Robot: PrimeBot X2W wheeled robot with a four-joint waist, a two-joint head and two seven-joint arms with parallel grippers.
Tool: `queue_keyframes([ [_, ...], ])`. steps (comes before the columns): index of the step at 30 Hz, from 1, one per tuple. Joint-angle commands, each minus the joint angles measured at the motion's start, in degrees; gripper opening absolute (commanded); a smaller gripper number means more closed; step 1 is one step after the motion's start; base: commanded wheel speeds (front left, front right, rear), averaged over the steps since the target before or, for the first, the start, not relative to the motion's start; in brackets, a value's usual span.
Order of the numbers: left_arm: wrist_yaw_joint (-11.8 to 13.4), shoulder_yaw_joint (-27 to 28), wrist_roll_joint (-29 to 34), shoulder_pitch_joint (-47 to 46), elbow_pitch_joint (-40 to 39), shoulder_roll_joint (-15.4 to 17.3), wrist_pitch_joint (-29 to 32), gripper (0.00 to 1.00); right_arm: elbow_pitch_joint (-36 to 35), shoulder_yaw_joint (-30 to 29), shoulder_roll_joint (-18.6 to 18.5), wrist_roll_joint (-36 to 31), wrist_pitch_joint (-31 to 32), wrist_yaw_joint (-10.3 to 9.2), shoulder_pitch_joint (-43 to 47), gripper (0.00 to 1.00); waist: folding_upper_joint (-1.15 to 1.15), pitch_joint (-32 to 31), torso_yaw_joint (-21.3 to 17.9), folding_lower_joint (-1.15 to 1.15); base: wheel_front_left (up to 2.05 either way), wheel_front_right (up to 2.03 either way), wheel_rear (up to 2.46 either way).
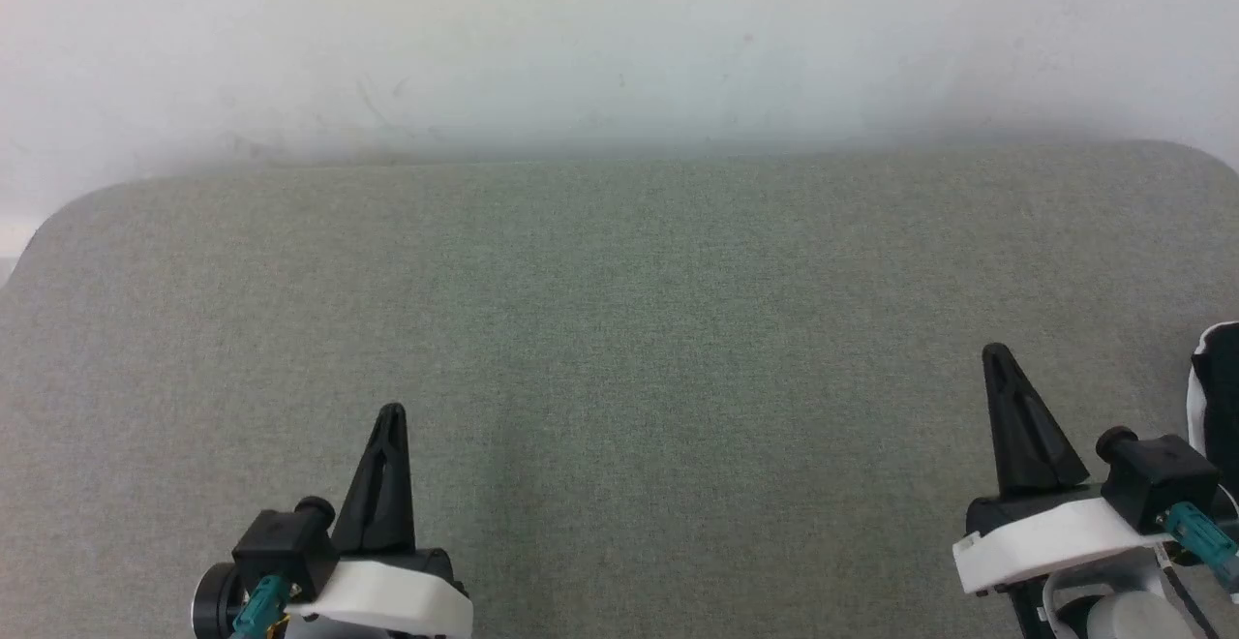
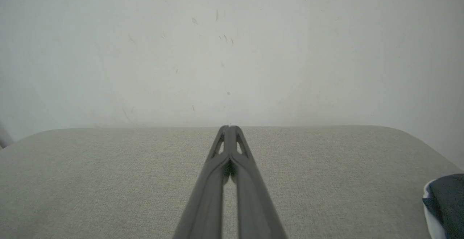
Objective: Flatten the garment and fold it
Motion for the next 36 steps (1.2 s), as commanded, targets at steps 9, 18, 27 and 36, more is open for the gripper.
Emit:
queue_keyframes([
  [9, -0.2, 0.5, 1.4, -0.4, -0.3, 0.0, 1.3, 0.0, -0.6, 0.1, 0.0, -1.0, 1.1, -0.01, 0.1, 0.0, 0.0, -0.2, 0.0, 0.0, 0.0, 0.0, 0.0],
  [18, -0.3, 0.8, 2.2, -0.6, -0.5, 0.0, 2.3, 0.0, -0.9, 0.2, 0.1, -1.7, 2.1, -0.02, 0.1, 0.0, 0.0, -0.3, 0.0, 0.0, 0.0, 0.0, 0.0],
  [27, -0.3, 1.0, 3.0, -0.9, -0.7, 0.0, 3.4, 0.0, -1.2, 0.3, 0.1, -2.3, 3.0, -0.03, 0.2, 0.0, 0.0, -0.5, 0.0, 0.0, 0.0, 0.0, 0.0],
  [36, -0.4, 1.3, 3.9, -1.1, -0.8, 0.0, 4.4, 0.0, -1.5, 0.3, 0.1, -2.9, 4.0, -0.04, 0.2, 0.0, 0.0, -0.7, 0.0, 0.0, 0.0, 0.0, 0.0],
])
